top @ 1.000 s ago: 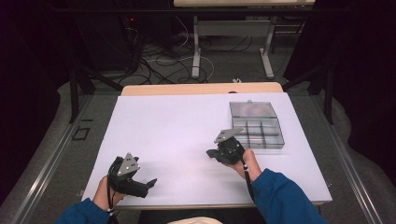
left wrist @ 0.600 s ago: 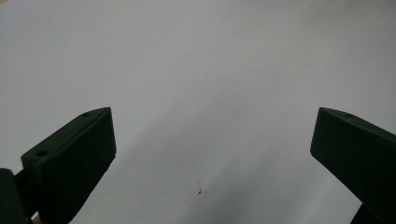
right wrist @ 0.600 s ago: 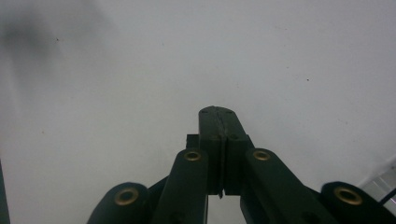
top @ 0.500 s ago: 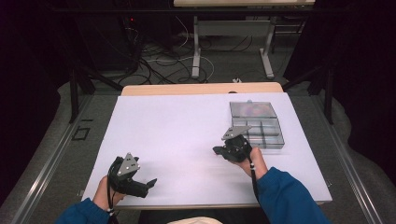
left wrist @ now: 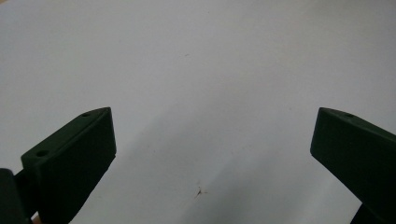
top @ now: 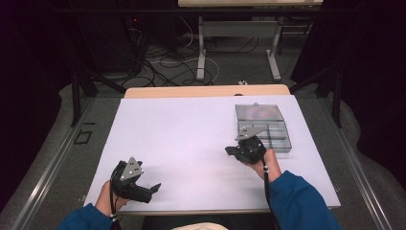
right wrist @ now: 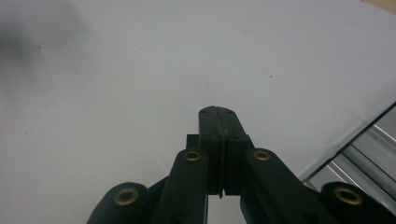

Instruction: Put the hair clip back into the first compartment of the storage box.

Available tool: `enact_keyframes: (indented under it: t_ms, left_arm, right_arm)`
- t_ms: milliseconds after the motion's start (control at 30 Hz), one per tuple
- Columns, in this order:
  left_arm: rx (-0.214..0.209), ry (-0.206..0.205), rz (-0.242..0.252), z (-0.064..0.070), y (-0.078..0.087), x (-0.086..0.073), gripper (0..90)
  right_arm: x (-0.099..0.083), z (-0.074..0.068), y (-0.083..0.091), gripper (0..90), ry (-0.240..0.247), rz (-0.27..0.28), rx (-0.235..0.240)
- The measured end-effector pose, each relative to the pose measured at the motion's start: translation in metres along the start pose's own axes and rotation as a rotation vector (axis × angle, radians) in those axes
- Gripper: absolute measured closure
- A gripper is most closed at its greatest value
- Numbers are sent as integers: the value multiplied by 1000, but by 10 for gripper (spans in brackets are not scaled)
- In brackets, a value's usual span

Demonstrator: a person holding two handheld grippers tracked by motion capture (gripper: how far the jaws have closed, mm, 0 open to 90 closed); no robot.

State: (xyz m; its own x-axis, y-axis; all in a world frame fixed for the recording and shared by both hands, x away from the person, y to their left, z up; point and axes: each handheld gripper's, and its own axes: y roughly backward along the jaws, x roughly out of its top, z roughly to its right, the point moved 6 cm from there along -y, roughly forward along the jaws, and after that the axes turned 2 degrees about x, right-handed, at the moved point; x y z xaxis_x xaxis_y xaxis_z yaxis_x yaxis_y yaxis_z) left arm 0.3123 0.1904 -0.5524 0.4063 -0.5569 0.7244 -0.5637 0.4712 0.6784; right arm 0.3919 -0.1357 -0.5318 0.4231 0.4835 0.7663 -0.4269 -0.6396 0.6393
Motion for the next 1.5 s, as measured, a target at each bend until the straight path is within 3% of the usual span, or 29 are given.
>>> enact_keyframes:
  t_ms: [33,167,467,933,1500]
  left_arm:
    - [0,0,0,0,0,0,2]
    - [0,0,0,0,0,0,2]
    - [0,-2,-1,0,0,0,3]
    - [3,-6,0,0,0,0,3]
    - [2,-6,-1,0,0,0,3]
  right_arm:
    - [0,2,1,900,3,21,-9]
    - [-2,9,8,900,-7,10,-22]
    - [-2,24,18,900,-33,42,-70]
    - [-1,38,28,900,-53,63,-106]
    - [-3,57,34,900,-73,56,-168]
